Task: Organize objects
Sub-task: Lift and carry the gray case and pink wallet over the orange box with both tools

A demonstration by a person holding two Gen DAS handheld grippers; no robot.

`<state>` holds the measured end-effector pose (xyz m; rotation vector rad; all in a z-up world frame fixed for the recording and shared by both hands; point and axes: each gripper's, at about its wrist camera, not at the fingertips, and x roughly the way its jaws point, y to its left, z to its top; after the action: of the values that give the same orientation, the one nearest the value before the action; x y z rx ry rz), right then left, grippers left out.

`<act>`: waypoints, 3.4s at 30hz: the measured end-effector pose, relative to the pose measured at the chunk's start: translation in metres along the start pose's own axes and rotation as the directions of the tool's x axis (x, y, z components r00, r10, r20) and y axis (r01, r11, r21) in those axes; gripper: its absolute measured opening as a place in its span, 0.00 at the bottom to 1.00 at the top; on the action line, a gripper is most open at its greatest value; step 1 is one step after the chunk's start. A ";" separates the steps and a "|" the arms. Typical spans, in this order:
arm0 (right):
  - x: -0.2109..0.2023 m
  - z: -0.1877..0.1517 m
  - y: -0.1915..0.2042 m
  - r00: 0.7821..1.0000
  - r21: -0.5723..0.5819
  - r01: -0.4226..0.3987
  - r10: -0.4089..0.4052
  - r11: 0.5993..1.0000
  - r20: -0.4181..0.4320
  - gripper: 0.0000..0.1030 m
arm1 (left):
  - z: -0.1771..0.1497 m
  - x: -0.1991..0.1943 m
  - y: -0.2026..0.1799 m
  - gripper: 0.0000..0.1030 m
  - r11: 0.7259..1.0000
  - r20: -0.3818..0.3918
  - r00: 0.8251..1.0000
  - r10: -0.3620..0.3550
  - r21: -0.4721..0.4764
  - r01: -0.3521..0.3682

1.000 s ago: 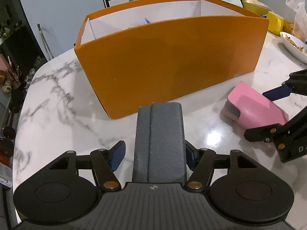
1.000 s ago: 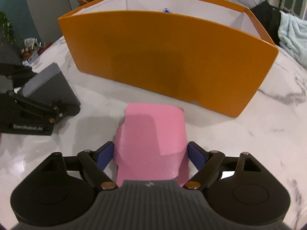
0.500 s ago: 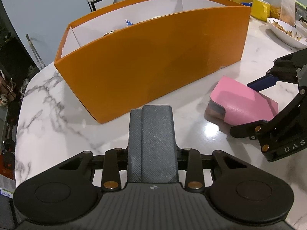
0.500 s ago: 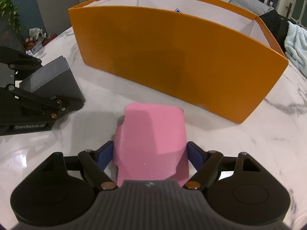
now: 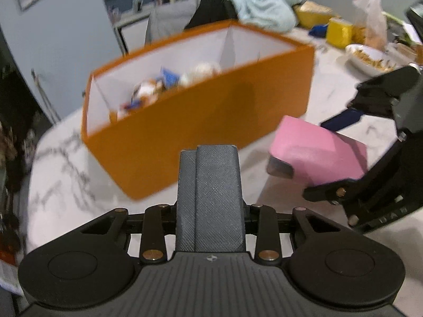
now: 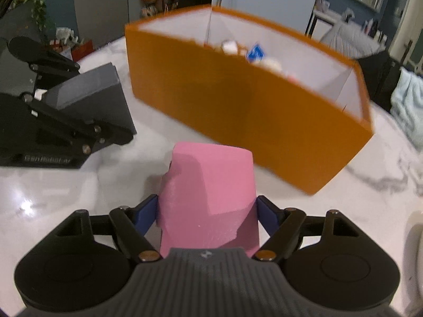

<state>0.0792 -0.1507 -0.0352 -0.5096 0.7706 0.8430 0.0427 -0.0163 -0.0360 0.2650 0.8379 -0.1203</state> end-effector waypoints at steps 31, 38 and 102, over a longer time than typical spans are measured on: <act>-0.188 0.167 -0.068 0.764 0.233 0.080 -0.210 0.969 0.610 0.76 | 0.165 -0.133 0.055 0.38 0.977 0.551 0.827 0.116 -0.215 0.007; -0.177 0.195 -0.081 0.756 0.292 0.054 -0.230 0.955 0.613 0.76 | 0.187 -0.107 0.066 0.38 0.972 0.512 0.850 0.124 -0.233 -0.001; 0.093 0.157 -0.124 0.986 0.428 0.130 -0.162 0.894 0.038 0.77 | 0.136 0.104 0.061 0.38 0.985 -0.015 0.993 0.116 -0.124 -0.117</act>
<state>0.2826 -0.0728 0.0040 -0.1425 0.8104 0.5267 0.2220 0.0047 -0.0158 0.1960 0.8326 0.0429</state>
